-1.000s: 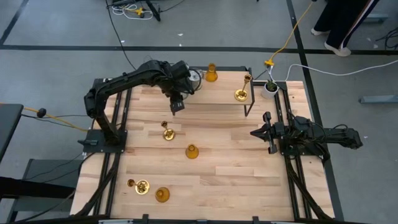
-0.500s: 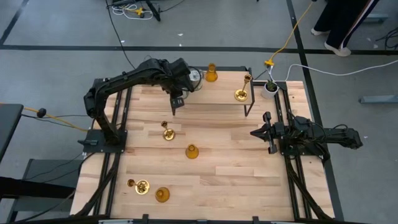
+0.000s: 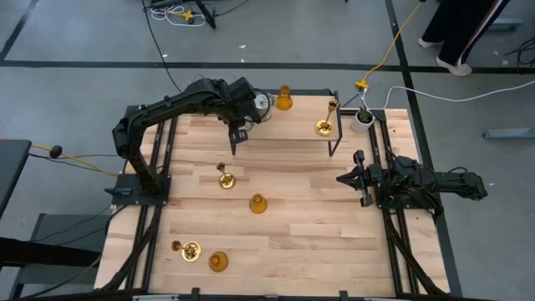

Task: Pick & Place candle stick holders
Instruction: Put the scented candle on the shelf aligned with the other scented candles, then adjust the gold candle holder on the shelf

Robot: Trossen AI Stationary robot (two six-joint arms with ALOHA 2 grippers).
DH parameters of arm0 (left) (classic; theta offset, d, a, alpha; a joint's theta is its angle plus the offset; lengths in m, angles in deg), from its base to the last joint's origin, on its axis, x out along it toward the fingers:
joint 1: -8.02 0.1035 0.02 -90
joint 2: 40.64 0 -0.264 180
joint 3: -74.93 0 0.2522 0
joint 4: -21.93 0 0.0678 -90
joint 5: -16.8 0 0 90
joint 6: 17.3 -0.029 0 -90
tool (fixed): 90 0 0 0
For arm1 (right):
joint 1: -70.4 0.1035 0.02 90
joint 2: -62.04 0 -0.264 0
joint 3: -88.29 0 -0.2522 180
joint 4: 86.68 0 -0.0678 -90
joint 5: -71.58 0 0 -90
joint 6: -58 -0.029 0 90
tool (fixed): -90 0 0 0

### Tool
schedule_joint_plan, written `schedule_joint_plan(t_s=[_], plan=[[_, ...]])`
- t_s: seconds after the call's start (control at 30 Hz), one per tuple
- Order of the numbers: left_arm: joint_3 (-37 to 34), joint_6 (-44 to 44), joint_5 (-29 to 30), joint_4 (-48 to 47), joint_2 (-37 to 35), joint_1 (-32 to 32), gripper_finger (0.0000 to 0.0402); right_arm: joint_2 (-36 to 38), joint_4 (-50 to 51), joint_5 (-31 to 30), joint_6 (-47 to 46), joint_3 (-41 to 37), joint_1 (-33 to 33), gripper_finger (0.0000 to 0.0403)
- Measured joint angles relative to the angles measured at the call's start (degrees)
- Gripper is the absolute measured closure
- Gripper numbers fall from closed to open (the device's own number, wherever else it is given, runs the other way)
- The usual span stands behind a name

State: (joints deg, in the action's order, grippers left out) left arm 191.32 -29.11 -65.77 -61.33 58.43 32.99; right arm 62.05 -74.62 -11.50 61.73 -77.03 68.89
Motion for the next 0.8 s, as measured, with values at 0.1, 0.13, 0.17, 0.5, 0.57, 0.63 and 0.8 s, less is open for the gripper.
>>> schedule_joint_plan(t_s=[0.1, 0.13, 0.17, 0.5, 0.57, 0.63, 0.8], plan=[[0.00, 0.00, 2.46, 0.03, 0.00, -0.02, 0.0385, 0.00, 0.00, 0.00, 0.00, -0.01, 0.01, 0.0381], [0.00, 0.00, 2.97, 0.03, 0.00, 0.00, 0.0385, 0.00, -0.01, 0.00, -0.01, -0.01, 0.02, 0.0381], [0.00, 0.00, 3.11, 0.04, 0.00, 0.00, 0.0385, 0.00, 0.00, 0.00, -0.02, -0.01, 0.02, 0.0381], [0.02, 0.87, 2.70, -0.24, -0.01, -0.58, 0.0385, 0.00, 0.00, 0.00, -0.01, -0.01, 0.02, 0.0381], [0.08, 0.81, 2.59, -0.34, -0.07, -0.94, 0.0385, 0.00, 0.00, 0.00, -0.02, -0.01, 0.02, 0.0381], [0.60, 0.81, 2.51, -0.93, -0.07, -1.24, 0.0385, 0.00, 0.00, 0.00, 0.00, -0.01, 0.02, 0.0381], [2.32, 0.74, 2.40, -0.98, -0.11, -2.29, 0.0386, 0.00, -0.01, 0.00, 0.00, 0.00, 0.02, 0.0381]])
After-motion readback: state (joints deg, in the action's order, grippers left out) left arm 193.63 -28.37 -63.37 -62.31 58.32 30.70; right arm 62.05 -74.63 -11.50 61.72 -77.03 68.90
